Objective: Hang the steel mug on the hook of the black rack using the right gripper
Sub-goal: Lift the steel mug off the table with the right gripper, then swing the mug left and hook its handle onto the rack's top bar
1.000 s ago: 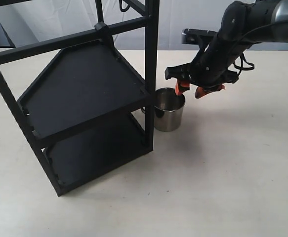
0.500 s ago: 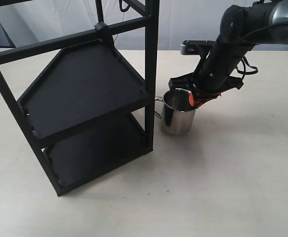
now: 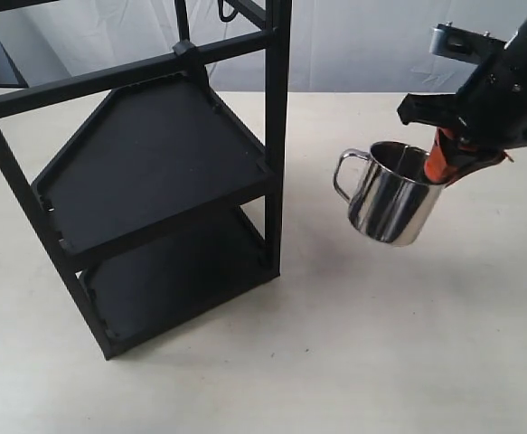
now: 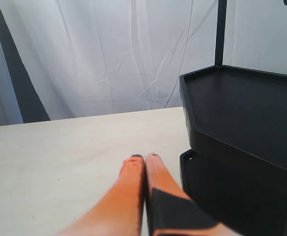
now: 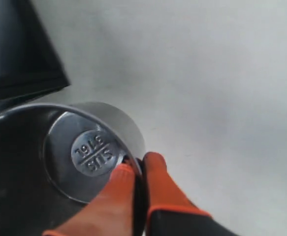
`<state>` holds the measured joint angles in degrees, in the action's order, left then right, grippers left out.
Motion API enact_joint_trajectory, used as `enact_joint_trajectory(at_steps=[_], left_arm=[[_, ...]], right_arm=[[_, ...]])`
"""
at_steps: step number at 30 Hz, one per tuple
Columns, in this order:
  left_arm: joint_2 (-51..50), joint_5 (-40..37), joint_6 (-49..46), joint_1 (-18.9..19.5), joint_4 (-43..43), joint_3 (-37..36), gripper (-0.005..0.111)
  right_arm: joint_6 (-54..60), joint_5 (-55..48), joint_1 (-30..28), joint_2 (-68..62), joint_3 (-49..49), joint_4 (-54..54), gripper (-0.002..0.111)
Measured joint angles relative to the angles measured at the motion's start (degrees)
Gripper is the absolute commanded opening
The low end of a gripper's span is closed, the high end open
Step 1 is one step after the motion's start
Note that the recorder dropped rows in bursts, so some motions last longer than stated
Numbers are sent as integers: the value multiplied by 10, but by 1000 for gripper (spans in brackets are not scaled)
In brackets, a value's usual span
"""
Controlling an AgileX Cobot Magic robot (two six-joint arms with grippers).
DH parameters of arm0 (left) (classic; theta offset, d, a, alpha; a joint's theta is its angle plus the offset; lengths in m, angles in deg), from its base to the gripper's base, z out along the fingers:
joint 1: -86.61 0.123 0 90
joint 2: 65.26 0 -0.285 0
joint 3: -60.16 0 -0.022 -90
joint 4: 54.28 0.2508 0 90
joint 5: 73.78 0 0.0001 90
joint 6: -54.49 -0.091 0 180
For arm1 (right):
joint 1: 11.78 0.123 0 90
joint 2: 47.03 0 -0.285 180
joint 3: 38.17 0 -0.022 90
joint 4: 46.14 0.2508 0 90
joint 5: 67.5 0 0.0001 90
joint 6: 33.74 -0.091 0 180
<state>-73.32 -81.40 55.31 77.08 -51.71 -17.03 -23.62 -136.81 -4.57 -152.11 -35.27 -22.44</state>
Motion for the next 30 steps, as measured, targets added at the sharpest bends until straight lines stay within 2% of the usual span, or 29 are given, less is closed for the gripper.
enact_joint_trajectory(at_steps=[5, 12, 19, 30], left_arm=[[0, 0, 0, 0, 0, 0, 2], [0, 0, 0, 0, 0, 0, 2], [0, 0, 0, 0, 0, 0, 2], [0, 0, 0, 0, 0, 0, 2]], right_arm=[[82, -7, 0, 60, 98, 151, -1], [104, -10, 4, 121, 176, 268, -1], [115, 7, 67, 132, 191, 413, -1], [114, 75, 82, 129, 192, 447, -1]])
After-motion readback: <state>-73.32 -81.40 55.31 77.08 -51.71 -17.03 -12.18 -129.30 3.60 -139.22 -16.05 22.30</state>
